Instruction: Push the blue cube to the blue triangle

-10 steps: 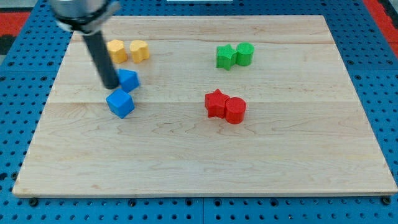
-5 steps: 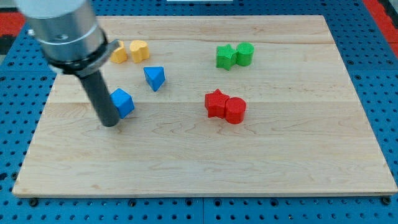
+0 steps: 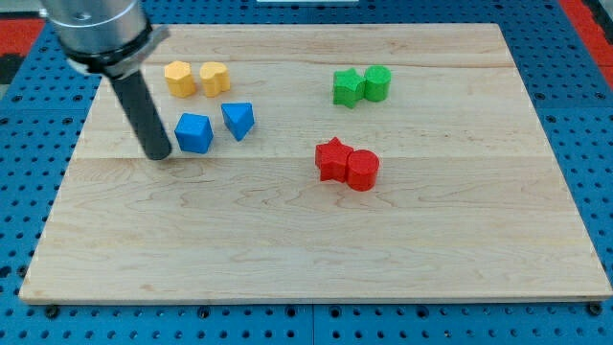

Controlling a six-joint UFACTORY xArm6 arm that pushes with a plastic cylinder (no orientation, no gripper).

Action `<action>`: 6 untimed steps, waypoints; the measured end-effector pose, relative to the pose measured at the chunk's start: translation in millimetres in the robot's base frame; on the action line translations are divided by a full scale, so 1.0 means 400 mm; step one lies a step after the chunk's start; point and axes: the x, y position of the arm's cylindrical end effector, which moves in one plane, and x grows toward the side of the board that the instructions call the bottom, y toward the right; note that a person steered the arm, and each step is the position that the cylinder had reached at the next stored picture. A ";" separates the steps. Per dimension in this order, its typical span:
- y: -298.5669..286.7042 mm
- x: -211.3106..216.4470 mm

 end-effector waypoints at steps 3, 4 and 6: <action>-0.095 -0.067; -0.098 -0.112; 0.008 -0.131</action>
